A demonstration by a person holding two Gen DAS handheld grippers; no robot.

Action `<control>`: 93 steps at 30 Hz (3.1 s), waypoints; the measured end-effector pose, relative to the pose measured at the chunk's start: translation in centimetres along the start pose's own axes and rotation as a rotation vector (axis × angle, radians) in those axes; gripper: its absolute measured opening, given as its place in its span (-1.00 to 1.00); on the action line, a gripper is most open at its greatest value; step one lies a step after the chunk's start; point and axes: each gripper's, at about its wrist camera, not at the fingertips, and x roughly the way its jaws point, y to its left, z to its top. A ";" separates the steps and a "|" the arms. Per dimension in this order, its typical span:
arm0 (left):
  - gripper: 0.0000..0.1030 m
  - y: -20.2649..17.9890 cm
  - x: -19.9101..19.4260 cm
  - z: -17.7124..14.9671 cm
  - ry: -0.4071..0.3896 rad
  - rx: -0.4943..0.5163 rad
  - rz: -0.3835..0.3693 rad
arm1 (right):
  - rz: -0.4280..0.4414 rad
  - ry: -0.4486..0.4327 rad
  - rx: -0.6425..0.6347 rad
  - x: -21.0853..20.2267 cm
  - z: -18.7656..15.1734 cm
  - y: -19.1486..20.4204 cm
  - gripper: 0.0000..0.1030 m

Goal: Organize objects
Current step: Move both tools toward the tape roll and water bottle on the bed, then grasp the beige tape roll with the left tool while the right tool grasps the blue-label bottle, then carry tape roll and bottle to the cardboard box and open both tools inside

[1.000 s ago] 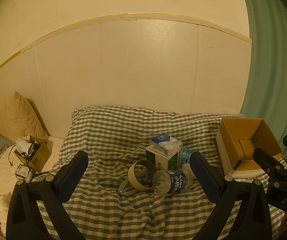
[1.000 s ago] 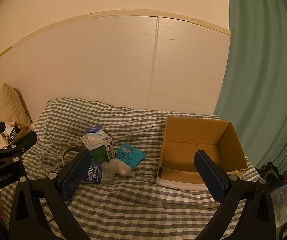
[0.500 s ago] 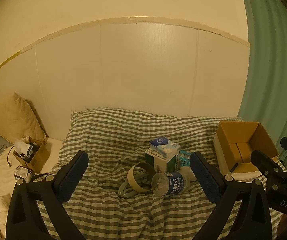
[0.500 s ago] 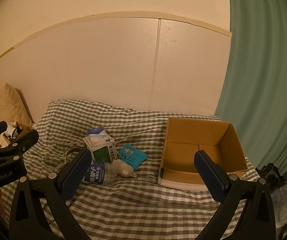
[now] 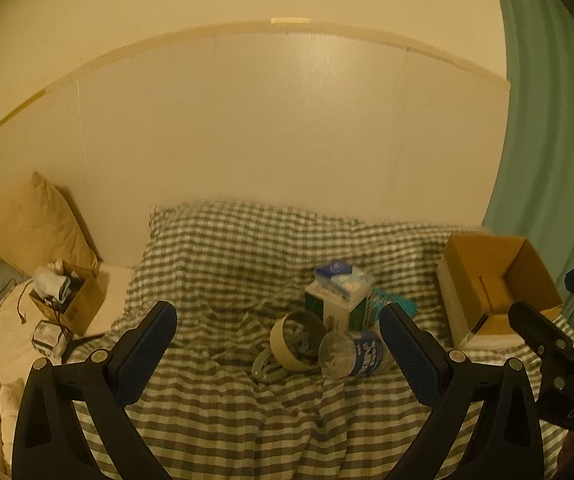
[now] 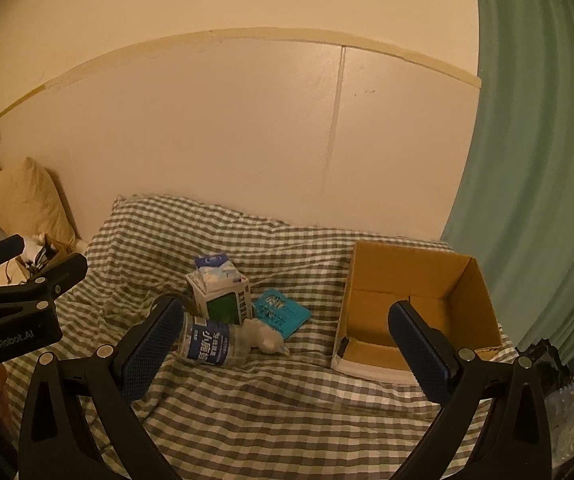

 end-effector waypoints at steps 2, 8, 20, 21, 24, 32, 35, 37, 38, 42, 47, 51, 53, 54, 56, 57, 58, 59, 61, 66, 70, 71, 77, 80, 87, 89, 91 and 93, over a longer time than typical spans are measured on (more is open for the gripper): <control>1.00 0.1 1.1 -0.7 0.030 0.006 0.005 | -0.004 0.019 -0.003 0.9 -0.4 0.0 0.99; 1.00 -0.5 5.9 -3.9 0.163 0.028 -0.006 | -0.033 0.104 -0.009 4.3 -2.4 -0.6 0.99; 1.00 0.3 13.1 -5.0 0.250 0.072 0.091 | -0.013 0.218 0.013 9.1 -4.3 -1.2 0.99; 0.99 0.8 14.0 -4.7 0.251 0.070 0.085 | -0.007 0.222 0.011 9.4 -4.4 -1.0 0.99; 0.82 1.1 16.4 -4.2 0.285 0.068 0.059 | 0.009 0.239 -0.003 10.2 -4.6 0.0 0.99; -0.34 0.2 20.5 -5.8 0.418 0.084 -0.106 | 0.035 0.296 -0.029 12.2 -4.8 2.0 0.99; -0.54 1.0 19.0 -5.3 0.361 0.050 -0.151 | 0.108 0.312 0.011 13.1 -4.5 2.5 0.99; -0.56 1.7 17.6 -4.8 0.329 0.038 -0.142 | 0.144 0.317 0.015 13.7 -4.4 3.1 0.99; -0.56 2.1 16.9 -4.6 0.316 0.040 -0.133 | 0.144 0.312 0.017 13.9 -4.4 3.4 0.99; -0.56 3.9 15.1 -3.4 0.278 0.051 -0.114 | 0.182 0.344 0.032 15.4 -4.5 4.1 0.99; -0.56 6.1 14.1 -2.3 0.249 0.070 -0.050 | 0.204 0.412 0.048 18.2 -4.6 4.9 0.99; -0.56 7.5 14.6 -2.3 0.260 0.046 -0.025 | 0.196 0.455 0.064 19.8 -4.7 5.0 0.99; -0.56 7.7 15.0 -2.3 0.268 0.037 -0.020 | 0.195 0.475 0.071 20.9 -4.8 5.0 0.99; -0.56 7.7 15.0 -2.4 0.269 0.036 -0.021 | 0.196 0.484 0.072 21.5 -4.9 5.0 0.99; -0.56 7.5 15.2 -2.4 0.270 0.037 -0.024 | 0.219 0.505 0.080 22.4 -5.2 5.5 0.95; -0.56 7.5 15.3 -2.5 0.271 0.037 -0.025 | 0.228 0.514 0.082 22.9 -5.3 5.6 0.91; -0.56 7.4 15.3 -2.4 0.272 0.037 -0.026 | 0.238 0.523 0.084 23.3 -5.4 5.7 0.83; -0.56 7.3 15.3 -2.4 0.273 0.037 -0.027 | 0.250 0.531 0.084 23.5 -5.4 6.0 0.78; -0.56 7.0 15.2 -2.4 0.275 0.040 -0.030 | 0.259 0.539 0.069 23.7 -5.6 6.5 0.74; -0.56 6.3 13.3 -1.6 0.257 0.051 -0.028 | 0.238 0.498 0.066 21.9 -5.0 6.3 0.73; -0.56 4.7 10.3 0.2 0.209 0.056 -0.077 | 0.225 0.425 0.054 18.0 -3.0 5.0 0.73; -0.56 4.0 9.1 1.1 0.182 0.054 -0.102 | 0.221 0.403 0.043 17.0 -2.2 4.7 0.73; -0.56 -1.6 3.5 5.7 0.059 0.113 -0.205 | 0.150 0.229 -0.039 9.0 4.6 0.0 0.73; -0.56 -5.6 1.7 7.9 0.007 0.168 -0.212 | 0.080 0.155 -0.077 5.3 7.3 -3.4 0.73; -0.57 -16.2 2.6 10.3 0.010 0.228 -0.357 | -0.036 0.052 -0.003 1.5 9.9 -13.4 0.73; -0.59 -19.0 3.8 10.1 0.040 0.231 -0.403 | -0.052 0.054 0.023 2.4 9.7 -15.5 0.73; -0.59 -21.6 5.5 9.7 0.064 0.253 -0.407 | -0.056 0.066 0.047 3.9 9.4 -17.0 0.73; -0.59 -24.1 7.3 9.1 0.089 0.273 -0.408 | -0.053 0.078 0.069 5.6 9.0 -18.4 0.73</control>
